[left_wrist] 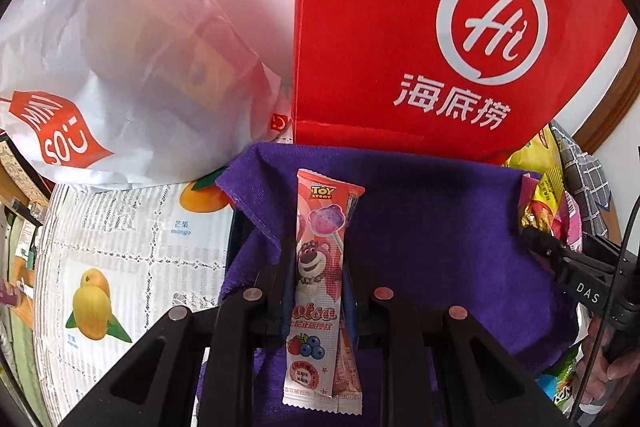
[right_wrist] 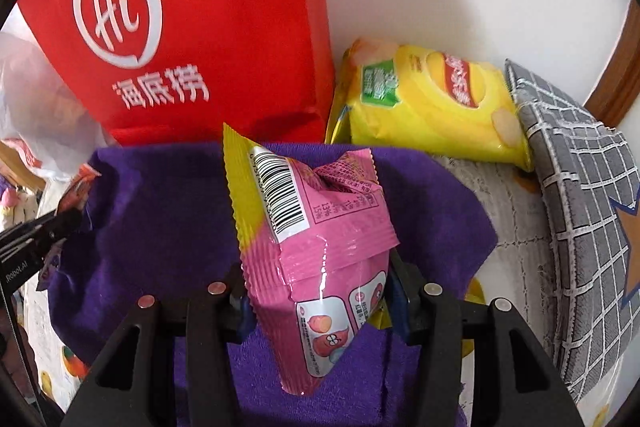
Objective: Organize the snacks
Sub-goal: 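Lower the pink bag onto the towel and open the right gripper while the left releases the stick snack, then grasp the green snack bag with the right gripper while the left grasps the white wrapper packet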
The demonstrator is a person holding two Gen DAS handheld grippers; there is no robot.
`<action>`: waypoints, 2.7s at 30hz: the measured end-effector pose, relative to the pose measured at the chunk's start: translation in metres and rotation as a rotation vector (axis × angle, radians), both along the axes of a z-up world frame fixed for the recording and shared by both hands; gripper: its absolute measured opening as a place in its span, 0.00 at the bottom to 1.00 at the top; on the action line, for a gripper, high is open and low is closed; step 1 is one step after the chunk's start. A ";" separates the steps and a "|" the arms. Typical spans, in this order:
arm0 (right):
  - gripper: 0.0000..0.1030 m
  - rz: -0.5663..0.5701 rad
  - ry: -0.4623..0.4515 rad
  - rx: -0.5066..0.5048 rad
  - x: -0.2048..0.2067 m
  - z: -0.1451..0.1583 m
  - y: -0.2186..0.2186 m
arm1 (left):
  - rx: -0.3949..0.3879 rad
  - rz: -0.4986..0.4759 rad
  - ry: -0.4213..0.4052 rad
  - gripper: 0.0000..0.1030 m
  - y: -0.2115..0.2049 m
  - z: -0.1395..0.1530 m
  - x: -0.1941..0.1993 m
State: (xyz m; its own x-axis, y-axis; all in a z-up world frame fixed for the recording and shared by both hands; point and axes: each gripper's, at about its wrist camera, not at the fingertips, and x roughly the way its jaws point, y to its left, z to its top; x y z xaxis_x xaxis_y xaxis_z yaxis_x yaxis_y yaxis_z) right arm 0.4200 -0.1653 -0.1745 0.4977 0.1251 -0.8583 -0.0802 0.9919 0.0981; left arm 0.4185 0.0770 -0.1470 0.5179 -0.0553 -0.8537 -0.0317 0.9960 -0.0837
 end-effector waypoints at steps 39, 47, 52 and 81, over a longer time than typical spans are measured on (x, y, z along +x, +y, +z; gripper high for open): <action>0.68 0.025 -0.083 0.125 -0.004 0.031 -0.007 | 0.035 -0.066 0.006 0.52 -0.038 -0.009 -0.004; 0.68 0.018 -0.162 0.098 -0.041 0.061 -0.014 | 0.057 -0.058 -0.073 0.54 -0.036 0.028 -0.031; 0.68 -0.018 -0.167 0.046 -0.073 0.067 -0.035 | 0.034 -0.040 -0.086 0.54 -0.030 0.041 -0.057; 0.53 -0.026 0.069 0.113 -0.153 -0.015 -0.040 | 0.084 0.050 -0.023 0.56 0.015 0.032 -0.163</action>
State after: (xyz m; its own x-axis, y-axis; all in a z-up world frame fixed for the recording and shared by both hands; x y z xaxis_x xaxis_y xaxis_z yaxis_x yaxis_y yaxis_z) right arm 0.2665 -0.2055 -0.1900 0.4426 0.2108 -0.8716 -0.0442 0.9759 0.2136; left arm 0.2557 0.0925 -0.1151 0.5378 0.0426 -0.8420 -0.0808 0.9967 -0.0012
